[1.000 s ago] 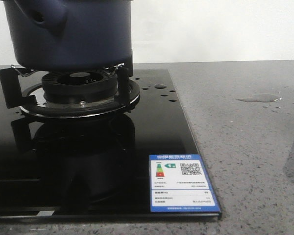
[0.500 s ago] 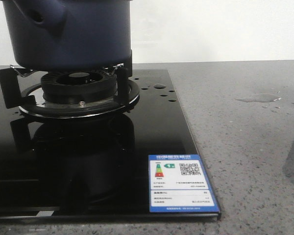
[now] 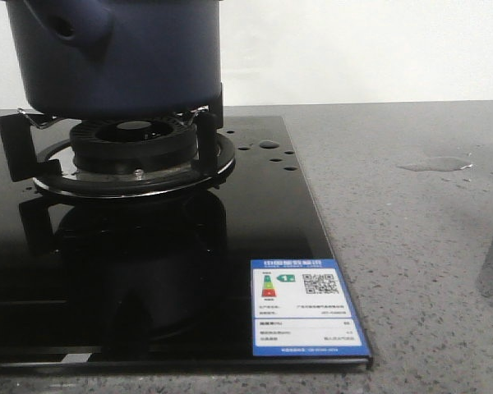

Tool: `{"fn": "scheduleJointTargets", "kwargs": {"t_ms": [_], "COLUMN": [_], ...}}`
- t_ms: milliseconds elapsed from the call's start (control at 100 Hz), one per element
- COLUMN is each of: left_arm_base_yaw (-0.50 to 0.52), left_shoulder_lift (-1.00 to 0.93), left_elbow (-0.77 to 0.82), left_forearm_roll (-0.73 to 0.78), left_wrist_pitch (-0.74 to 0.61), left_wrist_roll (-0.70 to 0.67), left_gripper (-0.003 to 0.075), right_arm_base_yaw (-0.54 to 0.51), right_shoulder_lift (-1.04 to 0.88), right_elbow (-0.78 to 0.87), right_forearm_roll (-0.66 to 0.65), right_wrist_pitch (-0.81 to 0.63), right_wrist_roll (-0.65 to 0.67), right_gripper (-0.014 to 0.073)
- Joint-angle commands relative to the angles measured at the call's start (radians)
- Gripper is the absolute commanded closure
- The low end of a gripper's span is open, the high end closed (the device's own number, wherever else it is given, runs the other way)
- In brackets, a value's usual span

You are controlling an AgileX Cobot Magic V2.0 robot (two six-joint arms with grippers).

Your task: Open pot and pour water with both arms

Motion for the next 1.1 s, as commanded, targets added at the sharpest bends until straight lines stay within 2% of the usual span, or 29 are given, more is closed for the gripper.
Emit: {"fn": "scheduleJointTargets", "kwargs": {"t_ms": [0,160,310,400,560,820,1090], "left_arm_base_yaw": [-0.007,-0.035,-0.037,-0.037,-0.037,-0.037,-0.037], "left_shoulder_lift": [-0.025,-0.025,-0.025,-0.025,-0.025,-0.025,-0.025], "left_elbow": [-0.035,-0.035,-0.035,-0.035,-0.035,-0.035,-0.035], "left_forearm_roll": [-0.092,-0.092,-0.092,-0.092,-0.092,-0.092,-0.092], "left_wrist_pitch": [-0.005,-0.013,-0.016,-0.016,-0.016,-0.016,-0.016], "left_wrist_roll": [-0.007,-0.007,-0.007,-0.007,-0.007,-0.007,-0.007], "left_gripper": [0.0533,0.0533,0.0533,0.0533,0.0533,0.0533,0.0533], "right_arm_base_yaw": [-0.007,-0.007,-0.007,-0.004,0.051,0.163,0.176], "right_shoulder_lift": [0.008,0.051,0.152,0.206,0.266,0.356,0.503], "right_elbow": [0.015,0.051,0.051,0.047,0.047,0.047,0.041], "right_forearm_roll": [0.039,0.05,0.052,0.052,0.067,0.068,0.068], "right_wrist_pitch": [-0.145,-0.161,-0.286,-0.297,-0.325,-0.477,-0.615], "right_wrist_roll": [0.039,0.039,0.039,0.039,0.039,0.039,0.041], "right_gripper": [-0.0027,-0.0021,-0.0021,-0.0021,-0.0021,-0.0021,-0.0021]}}
